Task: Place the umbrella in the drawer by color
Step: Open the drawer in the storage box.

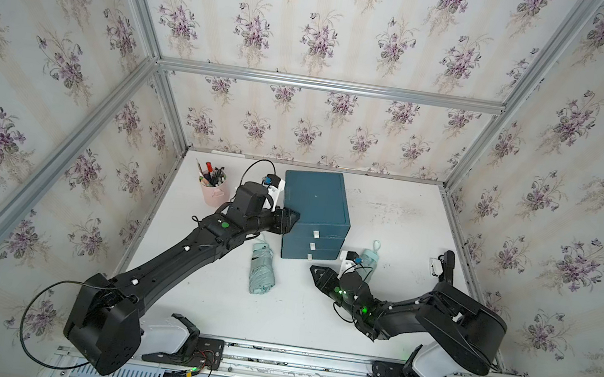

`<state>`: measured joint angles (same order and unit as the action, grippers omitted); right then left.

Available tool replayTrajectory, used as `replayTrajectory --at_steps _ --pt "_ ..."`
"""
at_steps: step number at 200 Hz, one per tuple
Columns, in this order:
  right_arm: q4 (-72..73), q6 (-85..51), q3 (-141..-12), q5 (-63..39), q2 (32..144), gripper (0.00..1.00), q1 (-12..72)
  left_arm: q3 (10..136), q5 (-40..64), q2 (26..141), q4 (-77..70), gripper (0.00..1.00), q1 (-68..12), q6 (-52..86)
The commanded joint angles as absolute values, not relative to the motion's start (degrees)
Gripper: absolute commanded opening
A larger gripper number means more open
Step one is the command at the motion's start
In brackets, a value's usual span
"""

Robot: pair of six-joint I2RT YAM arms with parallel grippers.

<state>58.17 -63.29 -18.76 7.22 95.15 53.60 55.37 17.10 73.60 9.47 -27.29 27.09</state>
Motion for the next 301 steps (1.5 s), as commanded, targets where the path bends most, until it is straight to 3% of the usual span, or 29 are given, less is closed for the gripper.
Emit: replayTrajectory --at_steps 1,36,60,113,167,227,242,263,301 --pt "66.9 -64.6 -19.7 6.6 97.9 0.4 53.4 54.4 16.6 73.9 26.7 0.6 -27.4 23.2" --pt "70.0 -66.5 -20.2 7.7 102.2 0.35 52.1 54.6 16.1 72.9 27.9 0.6 -27.4 22.1" --pt "69.2 -66.8 -22.1 6.5 104.4 0.26 51.2 54.2 15.8 71.8 28.0 0.6 -27.4 21.8" --pt "69.9 -67.1 -23.6 5.8 105.9 0.27 51.1 54.3 16.3 71.2 28.1 0.6 -27.4 21.2" --pt "69.5 -68.1 -24.3 5.9 107.0 0.19 50.0 53.8 16.3 70.5 28.1 0.59 -27.4 20.8" --pt "67.0 -67.6 -26.1 4.7 106.9 0.22 49.3 53.4 16.8 70.4 27.9 0.59 -27.4 20.5" --pt "67.0 -67.6 -26.3 4.1 107.2 0.17 49.2 53.3 17.0 70.5 27.9 0.59 -27.4 20.5" --pt "66.9 -67.3 -25.4 3.7 106.6 0.0 49.4 53.3 17.1 70.6 27.6 0.59 -27.4 20.5" --pt "64.9 -65.1 -21.5 5.6 101.0 0.0 53.3 53.6 15.3 70.4 28.3 0.59 -28.4 19.8"
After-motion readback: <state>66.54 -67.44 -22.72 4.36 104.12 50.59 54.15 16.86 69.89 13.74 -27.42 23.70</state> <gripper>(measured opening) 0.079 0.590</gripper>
